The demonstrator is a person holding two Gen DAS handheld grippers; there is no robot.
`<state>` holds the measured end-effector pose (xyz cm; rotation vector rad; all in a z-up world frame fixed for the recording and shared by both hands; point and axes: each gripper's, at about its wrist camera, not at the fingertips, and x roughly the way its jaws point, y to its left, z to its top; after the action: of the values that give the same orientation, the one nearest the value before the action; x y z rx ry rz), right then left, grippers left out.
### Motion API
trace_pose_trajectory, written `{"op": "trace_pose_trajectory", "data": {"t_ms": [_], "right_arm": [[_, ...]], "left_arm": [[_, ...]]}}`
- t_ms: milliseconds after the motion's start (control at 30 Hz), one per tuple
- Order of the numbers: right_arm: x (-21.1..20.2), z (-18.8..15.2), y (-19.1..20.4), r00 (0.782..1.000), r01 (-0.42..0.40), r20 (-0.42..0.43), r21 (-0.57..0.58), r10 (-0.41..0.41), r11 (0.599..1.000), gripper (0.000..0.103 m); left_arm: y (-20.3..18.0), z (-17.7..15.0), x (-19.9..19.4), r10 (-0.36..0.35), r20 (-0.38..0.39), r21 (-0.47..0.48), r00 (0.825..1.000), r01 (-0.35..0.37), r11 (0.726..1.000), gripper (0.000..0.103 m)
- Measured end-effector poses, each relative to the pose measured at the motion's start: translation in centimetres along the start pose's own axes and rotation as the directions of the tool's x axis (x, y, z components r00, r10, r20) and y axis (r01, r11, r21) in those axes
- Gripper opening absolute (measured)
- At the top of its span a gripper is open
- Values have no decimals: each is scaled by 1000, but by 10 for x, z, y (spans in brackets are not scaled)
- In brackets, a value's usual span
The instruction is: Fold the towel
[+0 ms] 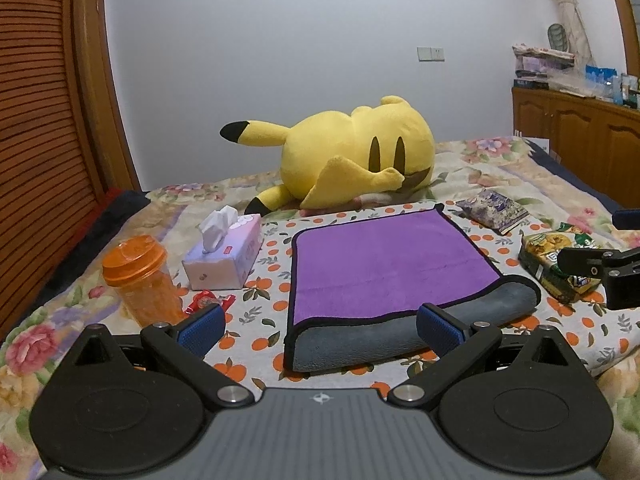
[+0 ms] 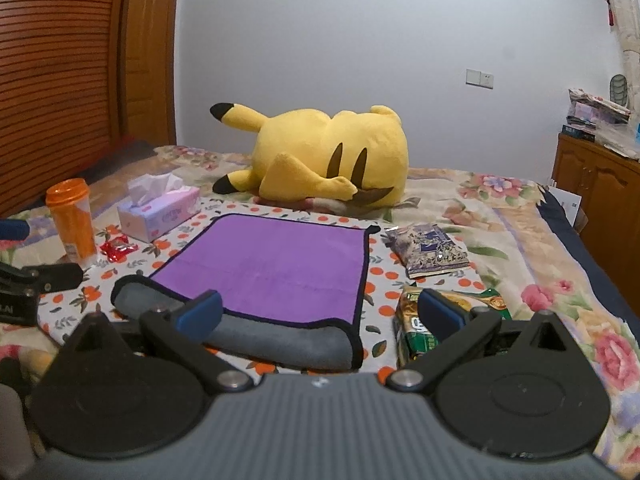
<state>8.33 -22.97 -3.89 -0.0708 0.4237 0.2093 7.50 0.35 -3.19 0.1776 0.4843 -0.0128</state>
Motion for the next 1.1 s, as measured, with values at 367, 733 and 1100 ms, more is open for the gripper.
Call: {"op": "trace_pose_trajectory", "data": {"t_ms": [367, 733, 1100], "right_arm": [[23, 4, -5, 1000, 7, -21, 0, -7, 1000, 103], [43, 7, -7, 999, -2, -35, -5, 2, 1000, 103], [62, 7, -8, 997, -17, -70, -10, 16, 1000, 103]], "left_arm": [[0, 1, 25, 0, -45, 13, 999, 1, 1000, 103], [0, 1, 49, -10, -91, 16, 996, 11, 1000, 103], [4, 0, 78, -11, -155, 28, 988, 16, 999, 103]]}}
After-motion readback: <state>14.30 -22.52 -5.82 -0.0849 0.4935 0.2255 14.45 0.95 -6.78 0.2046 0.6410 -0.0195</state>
